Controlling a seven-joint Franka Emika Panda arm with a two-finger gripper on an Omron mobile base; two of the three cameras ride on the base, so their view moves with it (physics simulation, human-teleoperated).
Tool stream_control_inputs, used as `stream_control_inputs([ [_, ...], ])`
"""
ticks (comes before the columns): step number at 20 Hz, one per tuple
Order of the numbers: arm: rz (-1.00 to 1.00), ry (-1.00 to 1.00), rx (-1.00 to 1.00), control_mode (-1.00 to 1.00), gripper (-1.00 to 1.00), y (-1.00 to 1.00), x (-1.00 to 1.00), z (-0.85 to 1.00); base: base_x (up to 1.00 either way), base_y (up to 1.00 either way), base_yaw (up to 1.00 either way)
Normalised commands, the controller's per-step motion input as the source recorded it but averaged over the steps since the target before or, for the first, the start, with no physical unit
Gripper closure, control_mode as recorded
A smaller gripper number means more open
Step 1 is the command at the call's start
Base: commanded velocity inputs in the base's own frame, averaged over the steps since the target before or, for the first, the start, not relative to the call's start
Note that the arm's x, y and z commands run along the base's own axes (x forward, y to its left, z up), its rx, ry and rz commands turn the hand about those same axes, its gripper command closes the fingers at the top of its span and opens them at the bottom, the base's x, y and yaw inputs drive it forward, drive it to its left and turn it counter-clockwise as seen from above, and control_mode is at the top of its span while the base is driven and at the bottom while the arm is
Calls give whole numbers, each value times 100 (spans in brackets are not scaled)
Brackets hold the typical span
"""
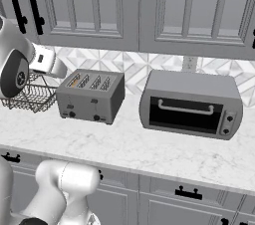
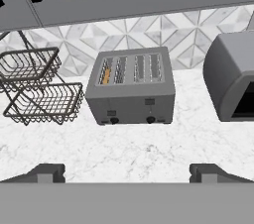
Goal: Start the toaster. Once the lever pops up, take the bread to the plate on the dining counter.
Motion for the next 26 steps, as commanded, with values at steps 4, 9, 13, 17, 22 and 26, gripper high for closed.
stream_control_inputs([
  [4, 0, 0, 0, -100, -100, 0, 0, 0, 0, 0, 0],
  [9, 0, 0, 0, -100, -100, 0, 0, 0, 0, 0, 0],
  [13, 0, 0, 0, -100, -100, 0, 0, 0, 0, 0, 0],
  [17, 0, 0, 0, -100, -100, 0, 0, 0, 0, 0, 0],
  [22, 0, 0, 0, -100, -100, 0, 0, 0, 0, 0, 0],
  [26, 0, 0, 0, -100, -100, 0, 0, 0, 0, 0, 0],
])
